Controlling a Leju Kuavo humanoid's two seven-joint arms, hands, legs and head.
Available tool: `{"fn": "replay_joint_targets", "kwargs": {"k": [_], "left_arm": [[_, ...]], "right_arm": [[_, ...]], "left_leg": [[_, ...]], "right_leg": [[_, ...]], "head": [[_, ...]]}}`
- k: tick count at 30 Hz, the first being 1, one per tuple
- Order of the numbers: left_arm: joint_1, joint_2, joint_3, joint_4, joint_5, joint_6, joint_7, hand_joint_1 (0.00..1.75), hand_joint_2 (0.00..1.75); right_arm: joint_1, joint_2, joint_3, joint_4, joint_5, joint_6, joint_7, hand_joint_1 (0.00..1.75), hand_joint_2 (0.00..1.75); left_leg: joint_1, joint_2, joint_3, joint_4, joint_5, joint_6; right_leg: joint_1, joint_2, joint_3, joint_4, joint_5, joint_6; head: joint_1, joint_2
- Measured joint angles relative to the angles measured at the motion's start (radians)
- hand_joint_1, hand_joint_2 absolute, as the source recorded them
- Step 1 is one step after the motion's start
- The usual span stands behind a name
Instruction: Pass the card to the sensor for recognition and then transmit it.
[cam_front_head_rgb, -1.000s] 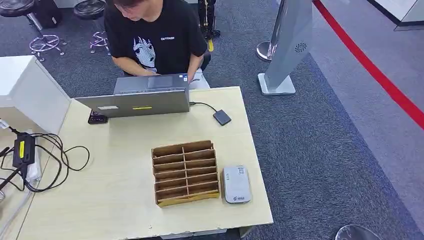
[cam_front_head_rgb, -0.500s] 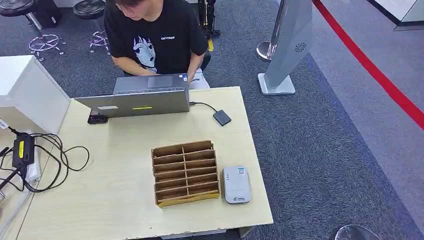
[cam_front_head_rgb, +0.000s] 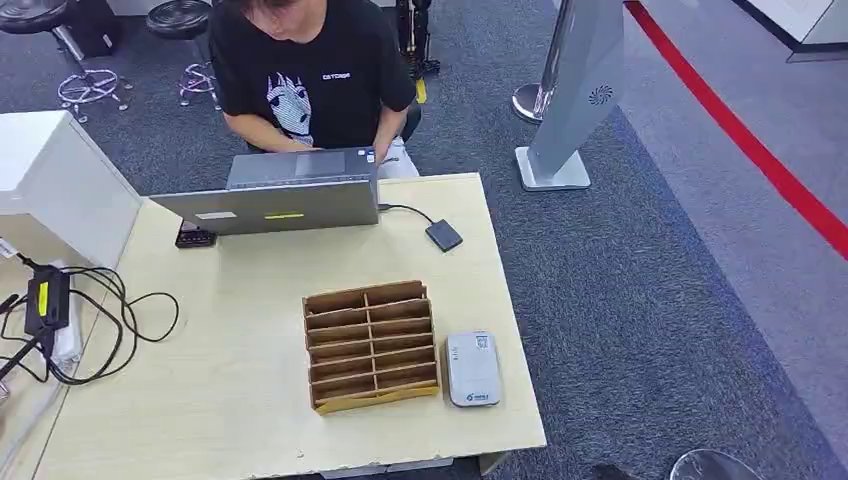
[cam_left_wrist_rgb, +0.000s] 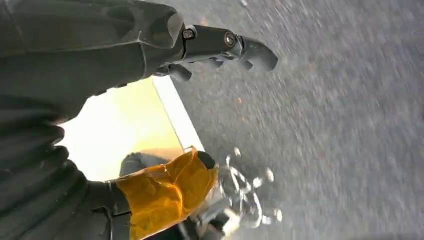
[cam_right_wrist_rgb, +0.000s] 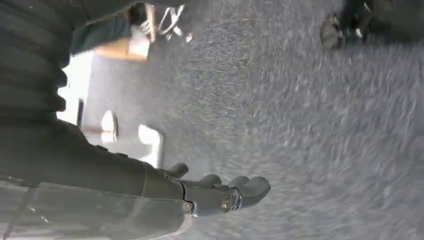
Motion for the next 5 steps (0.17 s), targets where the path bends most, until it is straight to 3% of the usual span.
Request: {"fn": "replay_joint_targets", "kwargs": {"k": [2,3,5], "left_arm": [[0.001,-0.005,0.0,0.0,-0.001,-0.065,-0.004,0.0,1.75],[0.002,-0.008,0.0,0.0,-0.003,-0.063,-0.003,0.0,1.75],[0.004,-0.015,0.0,0.0,0.003,0.001,0.013,0.0,1.75]], "right_arm": [[0.002,0.002,0.03,0.0,0.058,0.093,-0.013,0.0,1.75],[0.005,0.005,0.041,0.0,0.068,0.099,-0.006,0.0,1.75],[0.01,0.007,0.048,0.0,0.067,0.049,0.028,0.0,1.75]], "left_leg": [[0.0,0.0,0.0,0.0,0.0,0.0],[0.0,0.0,0.0,0.0,0.0,0.0],[0.0,0.0,-0.001,0.0,0.0,0.0]], "right_leg": [[0.0,0.0,0.0,0.0,0.0,0.0],[0.0,-0.001,0.0,0.0,0.0,0.0],[0.0,-0.001,0.0,0.0,0.0,0.0]], "head": [[0.0,0.0],[0.0,0.0],[0.0,0.0]]}}
